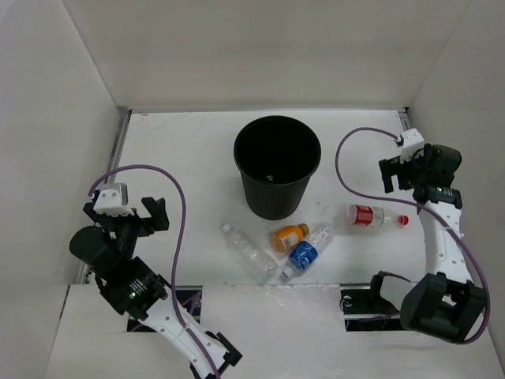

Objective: Put the plastic bottles in the bin

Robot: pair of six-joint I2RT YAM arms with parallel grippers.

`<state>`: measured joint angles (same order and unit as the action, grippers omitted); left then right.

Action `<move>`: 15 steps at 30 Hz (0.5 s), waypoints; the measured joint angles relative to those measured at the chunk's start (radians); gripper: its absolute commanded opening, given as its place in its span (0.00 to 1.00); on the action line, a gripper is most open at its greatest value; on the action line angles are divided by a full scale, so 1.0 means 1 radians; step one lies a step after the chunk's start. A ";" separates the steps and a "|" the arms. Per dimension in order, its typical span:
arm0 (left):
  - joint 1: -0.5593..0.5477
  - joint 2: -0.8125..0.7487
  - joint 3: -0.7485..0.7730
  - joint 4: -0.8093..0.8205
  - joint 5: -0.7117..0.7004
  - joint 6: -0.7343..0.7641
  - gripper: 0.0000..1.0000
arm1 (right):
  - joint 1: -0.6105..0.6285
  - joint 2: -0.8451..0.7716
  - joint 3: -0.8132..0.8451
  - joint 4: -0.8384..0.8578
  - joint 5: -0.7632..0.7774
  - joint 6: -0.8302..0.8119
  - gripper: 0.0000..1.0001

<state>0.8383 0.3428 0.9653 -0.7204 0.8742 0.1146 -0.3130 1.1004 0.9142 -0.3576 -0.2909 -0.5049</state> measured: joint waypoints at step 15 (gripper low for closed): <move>-0.001 0.000 -0.001 0.005 -0.023 0.032 1.00 | 0.166 -0.452 -0.135 -0.678 -0.120 -0.821 1.00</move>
<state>0.8375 0.3428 0.9642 -0.7151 0.8509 0.1463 -0.1467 0.6483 0.7795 -1.0355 -0.4107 -1.3254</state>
